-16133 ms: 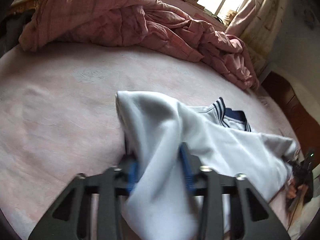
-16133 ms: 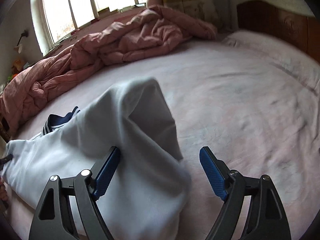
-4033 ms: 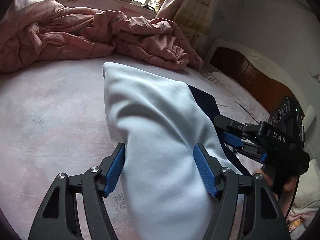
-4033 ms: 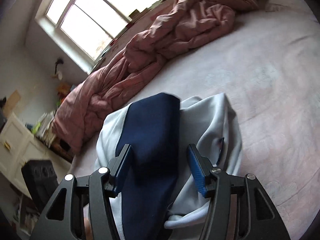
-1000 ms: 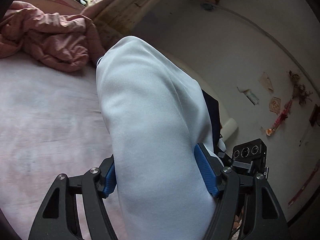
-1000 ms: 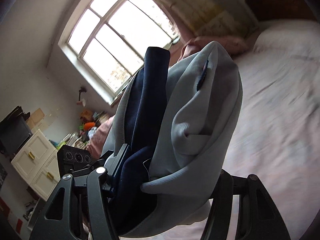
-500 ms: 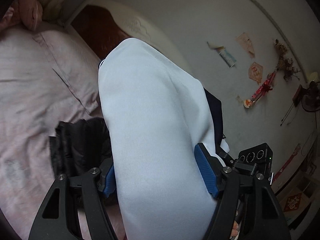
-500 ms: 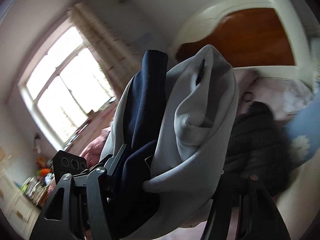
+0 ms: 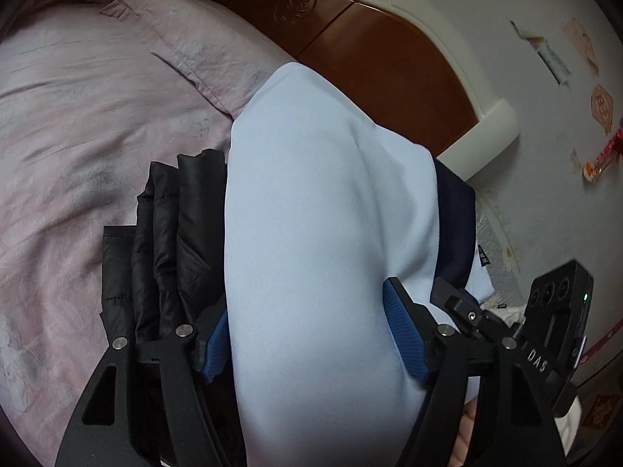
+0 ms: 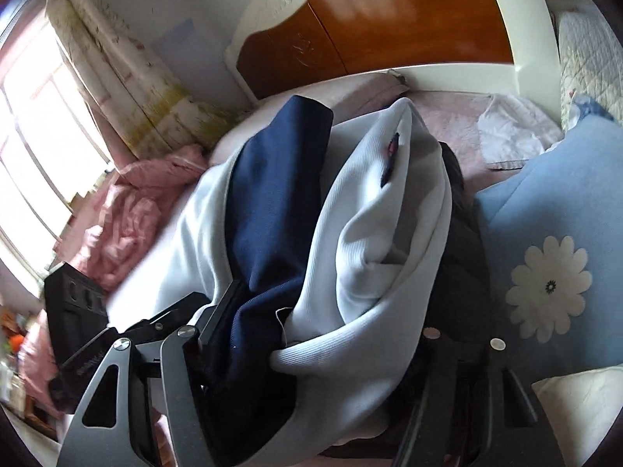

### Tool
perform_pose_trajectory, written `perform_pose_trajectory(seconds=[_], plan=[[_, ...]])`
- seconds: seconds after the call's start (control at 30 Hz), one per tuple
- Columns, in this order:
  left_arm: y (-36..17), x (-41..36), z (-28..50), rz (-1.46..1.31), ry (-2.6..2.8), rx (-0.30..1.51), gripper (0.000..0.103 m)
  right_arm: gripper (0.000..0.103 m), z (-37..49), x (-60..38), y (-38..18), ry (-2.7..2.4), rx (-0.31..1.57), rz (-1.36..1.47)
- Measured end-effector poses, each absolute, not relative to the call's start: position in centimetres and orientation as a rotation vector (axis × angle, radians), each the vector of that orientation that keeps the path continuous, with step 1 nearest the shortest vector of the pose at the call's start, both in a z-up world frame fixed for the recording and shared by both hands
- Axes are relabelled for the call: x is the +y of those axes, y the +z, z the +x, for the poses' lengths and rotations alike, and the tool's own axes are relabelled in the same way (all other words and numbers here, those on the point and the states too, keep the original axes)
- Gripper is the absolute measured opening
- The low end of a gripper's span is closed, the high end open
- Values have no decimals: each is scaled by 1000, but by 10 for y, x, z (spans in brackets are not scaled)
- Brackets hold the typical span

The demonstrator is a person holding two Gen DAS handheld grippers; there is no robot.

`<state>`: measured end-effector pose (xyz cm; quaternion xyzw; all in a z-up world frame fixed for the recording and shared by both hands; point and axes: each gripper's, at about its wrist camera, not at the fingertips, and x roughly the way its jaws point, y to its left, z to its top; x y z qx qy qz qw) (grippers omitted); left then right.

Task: Fold large clothes

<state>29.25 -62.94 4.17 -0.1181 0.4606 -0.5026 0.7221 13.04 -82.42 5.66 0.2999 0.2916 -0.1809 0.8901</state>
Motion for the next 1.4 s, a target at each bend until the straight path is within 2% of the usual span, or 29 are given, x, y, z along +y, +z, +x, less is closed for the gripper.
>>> perform_pose_trajectory(seconds=[0.23, 0.3, 0.37, 0.43, 0.63, 0.7, 0.77, 0.8, 0.97, 1.0, 1.17, 1.4], plan=[[20, -625, 303, -290, -1172, 1056, 73, 74, 136, -827, 48, -384, 644, 626], [29, -615, 299, -269, -1179, 1023, 79, 78, 129, -826, 49, -377, 632, 637], [43, -601, 290, -214, -1148, 949, 85, 80, 121, -824, 54, -426, 617, 631], [58, -583, 283, -180, -1122, 878, 85, 86, 112, -814, 68, -527, 604, 572], [101, -511, 265, -98, -997, 628, 85, 86, 93, -758, 106, -677, 517, 394], [116, -482, 251, -49, -933, 489, 89, 86, 89, -729, 119, -674, 470, 313], [129, -450, 236, -24, -879, 362, 100, 86, 85, -696, 131, -623, 420, 254], [135, -434, 229, -21, -857, 316, 103, 87, 82, -681, 135, -587, 397, 239], [157, -359, 208, -40, -761, 187, 103, 94, 68, -610, 153, -437, 255, 236], [160, -347, 205, -36, -749, 167, 103, 103, 66, -597, 155, -413, 229, 236], [162, -304, 195, 44, -678, 91, 103, 103, 67, -532, 158, -360, 169, 147], [119, -269, 214, 49, -609, 112, 103, 103, 92, -481, 123, -426, 171, 85]])
